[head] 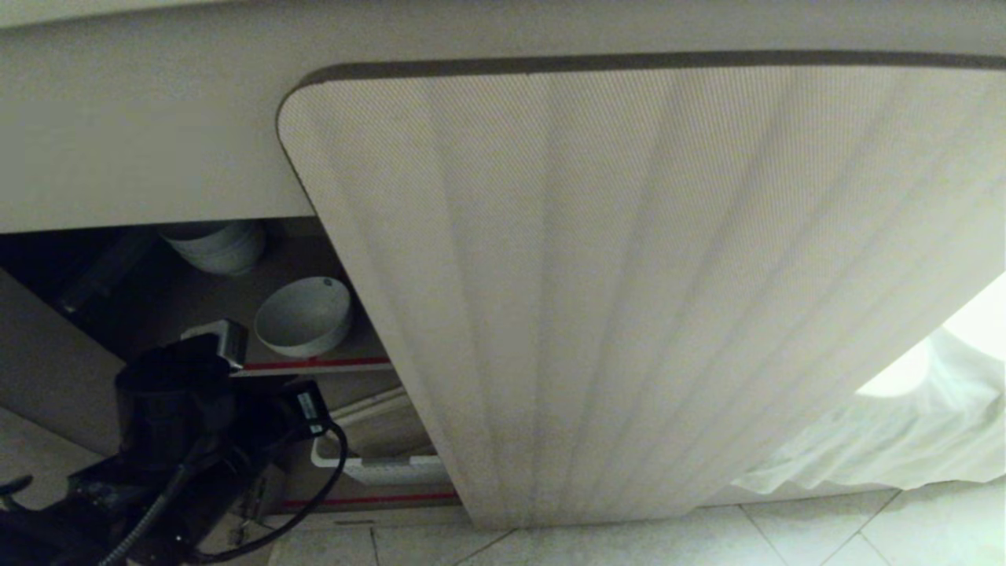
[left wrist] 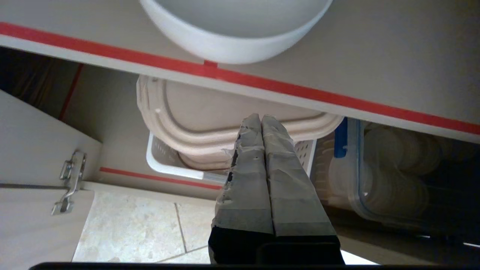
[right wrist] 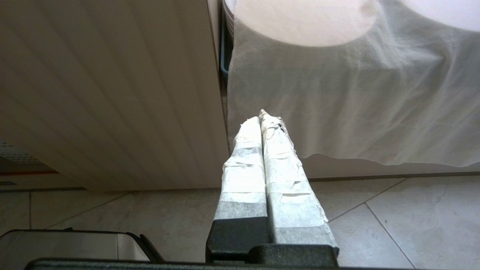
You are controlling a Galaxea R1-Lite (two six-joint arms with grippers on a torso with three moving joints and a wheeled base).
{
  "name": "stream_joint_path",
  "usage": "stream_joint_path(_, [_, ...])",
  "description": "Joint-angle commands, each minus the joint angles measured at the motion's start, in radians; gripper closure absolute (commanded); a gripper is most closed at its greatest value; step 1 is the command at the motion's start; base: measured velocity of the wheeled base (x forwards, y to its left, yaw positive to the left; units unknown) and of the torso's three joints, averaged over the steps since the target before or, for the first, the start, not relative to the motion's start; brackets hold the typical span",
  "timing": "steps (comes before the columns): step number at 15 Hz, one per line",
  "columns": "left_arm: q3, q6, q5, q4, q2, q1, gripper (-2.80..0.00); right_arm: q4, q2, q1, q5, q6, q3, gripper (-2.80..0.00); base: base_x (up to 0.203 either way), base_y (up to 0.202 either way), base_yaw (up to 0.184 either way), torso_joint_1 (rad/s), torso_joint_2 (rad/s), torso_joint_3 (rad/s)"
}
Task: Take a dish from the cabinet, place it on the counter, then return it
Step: Close the cabinet door
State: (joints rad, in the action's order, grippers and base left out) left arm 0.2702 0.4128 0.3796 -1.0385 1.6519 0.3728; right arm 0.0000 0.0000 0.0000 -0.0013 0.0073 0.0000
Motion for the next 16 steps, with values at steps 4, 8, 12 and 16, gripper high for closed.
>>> stream_joint_path(4, [0.041, -0.008, 0.01, -0.008, 0.028, -0.003, 0.0, 0.0, 0.0, 0.001, 0.0, 0.0, 0.0, 0.0, 0.0, 0.0, 0.0, 0.0, 0.0, 0.0])
stream_joint_path(8, [0.054, -0.038, 0.01, -0.008, 0.042, -0.037, 0.0, 0.0, 0.0, 0.0, 0.0, 0.0, 0.0, 0.0, 0.0, 0.0, 0.0, 0.0, 0.0, 0.0])
stream_joint_path(12, [0.066, -0.045, 0.012, -0.008, 0.051, -0.05, 0.0, 0.0, 0.0, 0.0, 0.0, 0.0, 0.0, 0.0, 0.0, 0.0, 0.0, 0.0, 0.0, 0.0])
stream_joint_path(16, [0.069, -0.043, 0.03, -0.008, 0.064, -0.051, 0.0, 0.0, 0.0, 0.0, 0.0, 0.0, 0.0, 0.0, 0.0, 0.0, 0.0, 0.0, 0.0, 0.0])
